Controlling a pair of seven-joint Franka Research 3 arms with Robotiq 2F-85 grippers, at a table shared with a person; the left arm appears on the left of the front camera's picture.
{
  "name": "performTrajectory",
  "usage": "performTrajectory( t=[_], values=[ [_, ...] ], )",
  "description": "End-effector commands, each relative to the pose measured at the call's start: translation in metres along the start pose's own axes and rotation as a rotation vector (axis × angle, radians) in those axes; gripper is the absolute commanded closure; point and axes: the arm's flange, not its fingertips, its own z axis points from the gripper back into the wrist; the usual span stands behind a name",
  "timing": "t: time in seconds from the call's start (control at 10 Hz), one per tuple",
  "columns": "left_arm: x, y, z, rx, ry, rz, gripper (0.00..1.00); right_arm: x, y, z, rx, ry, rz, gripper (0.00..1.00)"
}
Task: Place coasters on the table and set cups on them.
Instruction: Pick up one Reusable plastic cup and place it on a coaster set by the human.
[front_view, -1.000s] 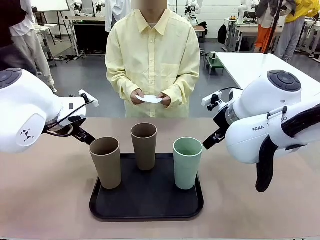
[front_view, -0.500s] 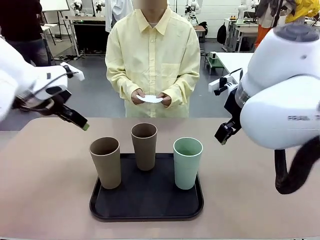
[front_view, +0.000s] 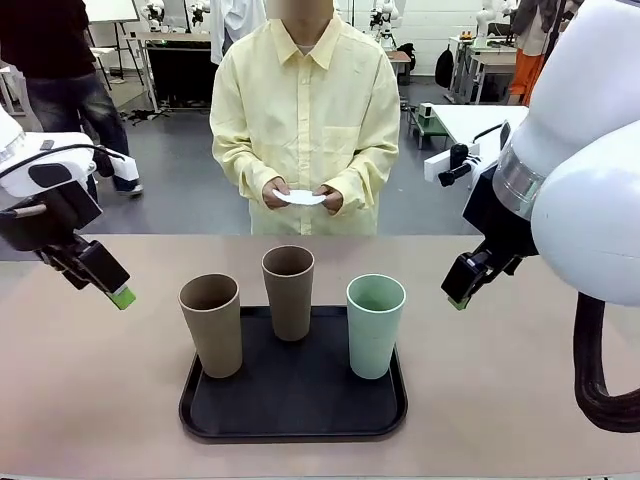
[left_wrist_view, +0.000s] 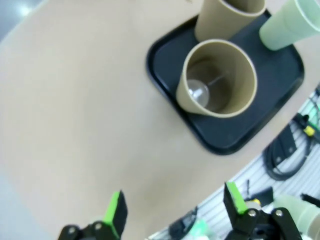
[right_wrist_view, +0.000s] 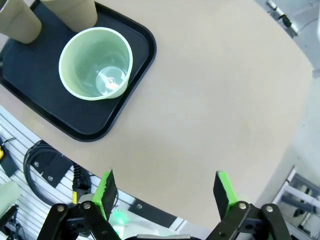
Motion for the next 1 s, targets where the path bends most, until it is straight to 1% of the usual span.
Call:
performTrajectory(
  t=[0.0, 0.1, 0.2, 0.3, 0.4, 0.5, 0.6, 0.7, 0.8, 0.9],
  values=[
    [0.013, 0.011, -0.005, 0.027, -0.063, -0.015, 0.0, 0.005, -0.002, -0.006, -0.001, -0.006, 0.0, 0.0],
    [0.0, 0.0, 0.0, 0.0, 0.0, 0.0, 0.0, 0.0, 0.0, 0.0, 0.0, 0.0, 0.0, 0.0],
    [-0.001, 0.022, -0.007, -0.164, -0.131, -0.006, 0.0, -0.003, -0.033, -0.023, 0.198, -0.058, -0.114, 0.0],
    [-0.002, 0.041, -0.003, -0.36, -0.258, 0.038, 0.0, -0.015, -0.075, -0.045, 0.491, -0.13, -0.288, 0.0],
    [-0.007, 0.058, 0.007, -0.504, -0.339, 0.084, 0.0, -0.031, -0.105, -0.06, 0.685, -0.189, -0.404, 0.0],
    [-0.021, 0.072, 0.015, -0.673, -0.41, 0.118, 0.0, -0.051, -0.126, -0.067, 0.83, -0.226, -0.471, 0.0],
    [-0.031, 0.089, 0.022, -0.837, -0.425, 0.176, 0.0, -0.07, -0.139, -0.066, 0.922, -0.262, -0.51, 0.0],
    [-0.039, 0.1, 0.022, -0.923, -0.434, 0.216, 0.0, -0.091, -0.148, -0.063, 0.985, -0.27, -0.53, 0.0],
    [-0.055, 0.125, 0.017, -0.983, -0.421, 0.297, 0.0, -0.114, -0.157, -0.065, 1.017, -0.273, -0.572, 0.0],
    [-0.065, 0.143, 0.011, -1.027, -0.387, 0.353, 0.0, -0.133, -0.164, -0.067, 1.033, -0.286, -0.614, 0.0]
  ],
)
